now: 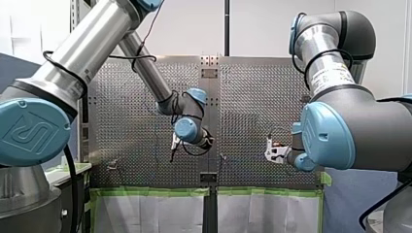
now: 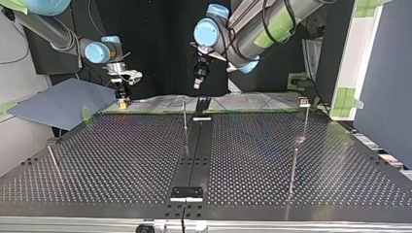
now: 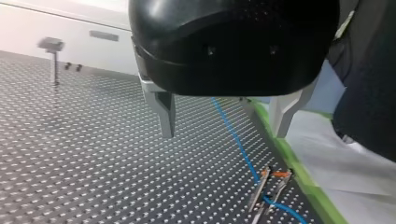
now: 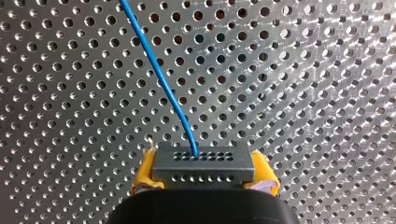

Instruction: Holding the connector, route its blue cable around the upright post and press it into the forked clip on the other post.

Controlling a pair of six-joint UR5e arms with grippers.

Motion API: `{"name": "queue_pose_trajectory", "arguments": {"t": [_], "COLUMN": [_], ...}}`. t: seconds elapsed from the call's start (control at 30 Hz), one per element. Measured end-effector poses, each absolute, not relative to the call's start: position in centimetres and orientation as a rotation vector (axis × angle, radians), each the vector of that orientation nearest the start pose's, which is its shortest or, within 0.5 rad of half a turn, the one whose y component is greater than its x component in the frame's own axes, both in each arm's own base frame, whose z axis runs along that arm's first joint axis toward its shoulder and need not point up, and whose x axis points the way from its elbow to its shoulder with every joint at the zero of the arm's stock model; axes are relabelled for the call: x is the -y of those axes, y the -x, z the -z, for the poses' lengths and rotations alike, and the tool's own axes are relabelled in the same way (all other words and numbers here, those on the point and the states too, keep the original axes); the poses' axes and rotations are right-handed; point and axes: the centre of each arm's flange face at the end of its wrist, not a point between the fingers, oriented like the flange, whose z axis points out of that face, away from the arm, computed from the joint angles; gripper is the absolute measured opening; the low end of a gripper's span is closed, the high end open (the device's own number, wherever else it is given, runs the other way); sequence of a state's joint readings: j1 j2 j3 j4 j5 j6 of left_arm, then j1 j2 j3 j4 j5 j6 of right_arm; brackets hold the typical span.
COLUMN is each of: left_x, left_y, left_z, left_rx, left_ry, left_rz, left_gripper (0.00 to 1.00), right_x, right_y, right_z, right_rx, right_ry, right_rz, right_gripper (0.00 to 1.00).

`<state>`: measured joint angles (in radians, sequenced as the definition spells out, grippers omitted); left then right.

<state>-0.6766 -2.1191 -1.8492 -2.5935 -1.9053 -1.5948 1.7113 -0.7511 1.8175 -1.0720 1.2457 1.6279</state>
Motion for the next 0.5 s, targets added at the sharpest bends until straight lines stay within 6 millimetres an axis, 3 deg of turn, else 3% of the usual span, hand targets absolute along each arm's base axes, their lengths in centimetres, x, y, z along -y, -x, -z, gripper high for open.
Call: {"name": "queue_pose_trajectory", "arguments": {"t": [0.5], "left_x": [39.7], "left_y": [-33.6], "left_z": [-14.8], "left_rx": [-1.721], "left_ry": [-0.279], "left_rz": [0.233], "left_gripper": [1.0], "right_x": [56.5], "right_y": [-24.8], "right_z": [-1.0], "right_rx": [0.998], "right_ry": [-1.526], "right_rz": [-1.587], "right_gripper": [0.0]}}
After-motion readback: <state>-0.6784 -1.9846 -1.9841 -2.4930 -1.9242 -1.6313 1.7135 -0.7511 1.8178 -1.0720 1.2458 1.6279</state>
